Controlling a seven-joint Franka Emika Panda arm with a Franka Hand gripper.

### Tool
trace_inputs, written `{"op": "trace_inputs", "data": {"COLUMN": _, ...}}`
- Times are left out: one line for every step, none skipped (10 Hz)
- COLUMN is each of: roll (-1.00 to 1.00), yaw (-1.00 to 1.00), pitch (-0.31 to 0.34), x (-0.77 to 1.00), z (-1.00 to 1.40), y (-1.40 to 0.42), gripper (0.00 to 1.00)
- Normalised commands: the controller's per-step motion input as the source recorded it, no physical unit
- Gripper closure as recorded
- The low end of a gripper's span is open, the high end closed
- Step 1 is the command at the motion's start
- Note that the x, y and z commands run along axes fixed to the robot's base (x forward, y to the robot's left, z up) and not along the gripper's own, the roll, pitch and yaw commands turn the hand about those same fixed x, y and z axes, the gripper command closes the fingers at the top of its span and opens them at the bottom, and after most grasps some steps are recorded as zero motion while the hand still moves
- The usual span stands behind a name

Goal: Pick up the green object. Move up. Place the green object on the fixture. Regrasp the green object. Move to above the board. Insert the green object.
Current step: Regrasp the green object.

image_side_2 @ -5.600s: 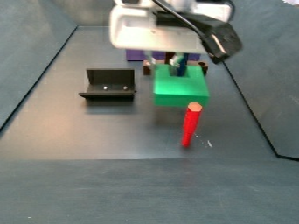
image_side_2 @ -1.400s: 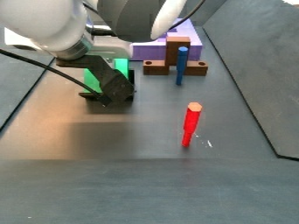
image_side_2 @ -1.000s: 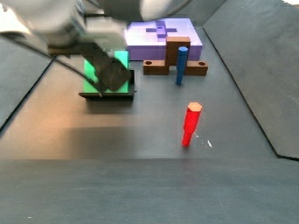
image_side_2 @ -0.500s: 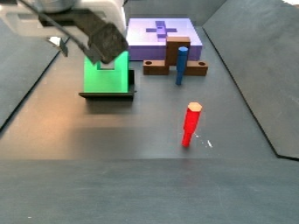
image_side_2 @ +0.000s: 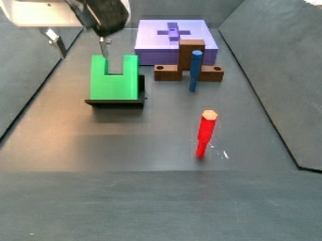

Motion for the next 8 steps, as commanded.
{"op": "trace_inputs", "data": {"roll": 1.0, "yaw": 0.0, "pitch": 0.0, "x": 0.13, "z": 0.0, "y": -0.01, "gripper": 0.0}}
{"op": "trace_inputs", "data": {"roll": 1.0, "yaw": 0.0, "pitch": 0.0, "x": 0.13, "z": 0.0, "y": -0.01, "gripper": 0.0}}
{"op": "trace_inputs", "data": {"roll": 1.0, "yaw": -0.01, "pitch": 0.0, "x": 0.05, "z": 0.0, "y": -0.03, "gripper": 0.0}}
{"op": "trace_inputs", "data": {"roll": 1.0, "yaw": -0.03, "pitch": 0.0, "x": 0.0, "z": 0.0, "y": -0.04, "gripper": 0.0}}
{"op": "trace_inputs", "data": {"roll": 1.0, "yaw": 0.0, "pitch": 0.02, "x": 0.0, "z": 0.03, "y": -0.17, "gripper": 0.0}}
{"op": "trace_inputs", "data": {"roll": 1.0, "yaw": 0.0, "pitch": 0.034, "x": -0.03, "z": 0.1, "y": -0.41, "gripper": 0.0}}
{"op": "trace_inputs", "data": {"roll": 1.0, "yaw": 0.0, "pitch": 0.071, "x": -0.08, "z": 0.08, "y": -0.39, "gripper": 0.0}}
{"op": "trace_inputs", "data": {"roll": 1.0, "yaw": 0.0, "pitch": 0.071, "x": -0.08, "z": 0.11, "y": -0.36, "gripper": 0.0}}
